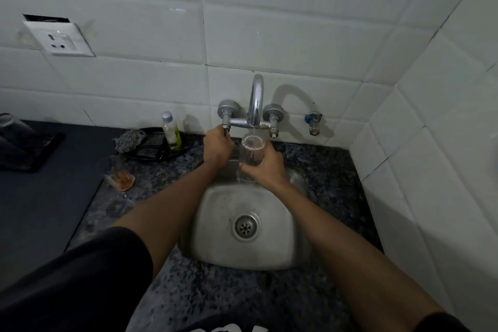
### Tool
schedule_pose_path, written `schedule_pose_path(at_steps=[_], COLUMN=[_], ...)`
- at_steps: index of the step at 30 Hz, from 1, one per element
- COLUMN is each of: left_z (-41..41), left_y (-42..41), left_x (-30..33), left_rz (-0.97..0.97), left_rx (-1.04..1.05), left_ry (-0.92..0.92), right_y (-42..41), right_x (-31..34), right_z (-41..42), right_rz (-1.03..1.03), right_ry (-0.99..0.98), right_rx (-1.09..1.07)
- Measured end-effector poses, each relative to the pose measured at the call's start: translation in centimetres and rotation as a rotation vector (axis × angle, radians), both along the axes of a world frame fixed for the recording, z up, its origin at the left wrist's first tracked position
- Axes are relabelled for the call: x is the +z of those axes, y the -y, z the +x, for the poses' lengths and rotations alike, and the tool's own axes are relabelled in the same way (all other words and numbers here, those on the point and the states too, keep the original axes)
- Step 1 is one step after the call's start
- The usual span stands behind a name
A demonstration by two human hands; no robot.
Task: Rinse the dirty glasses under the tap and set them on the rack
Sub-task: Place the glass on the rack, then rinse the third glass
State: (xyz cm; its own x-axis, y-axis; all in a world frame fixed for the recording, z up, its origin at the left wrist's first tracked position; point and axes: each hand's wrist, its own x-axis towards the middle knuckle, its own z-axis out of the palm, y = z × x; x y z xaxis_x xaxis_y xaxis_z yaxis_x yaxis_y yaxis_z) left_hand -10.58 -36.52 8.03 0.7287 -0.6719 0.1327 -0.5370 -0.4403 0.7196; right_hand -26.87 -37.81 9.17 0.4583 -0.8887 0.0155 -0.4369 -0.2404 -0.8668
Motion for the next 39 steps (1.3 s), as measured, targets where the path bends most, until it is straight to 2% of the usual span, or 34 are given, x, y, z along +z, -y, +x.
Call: schedule_pose_path(at_steps=[16, 25, 39], left_z=[0.5, 0.8, 0.7], left_y=[0.2, -0.9, -3.4], left_x=[0.2, -1.4, -1.2], left_rz=[0.046, -0.041, -0.057], left_rx=[-0.050, -0.124, -0.275], left_ry=[-0.004, 0.033, -0.013], right_y=[0.0, -0.9, -1.5], right_x=[0.1, 0.0, -0.1], right_z=[0.2, 0.2, -0.4], right_rz=[-0.099, -0.121, -0.155], right_ry=[0.034, 0.060, 0.027], right_rx=[-0.059, -0.074, -0.063])
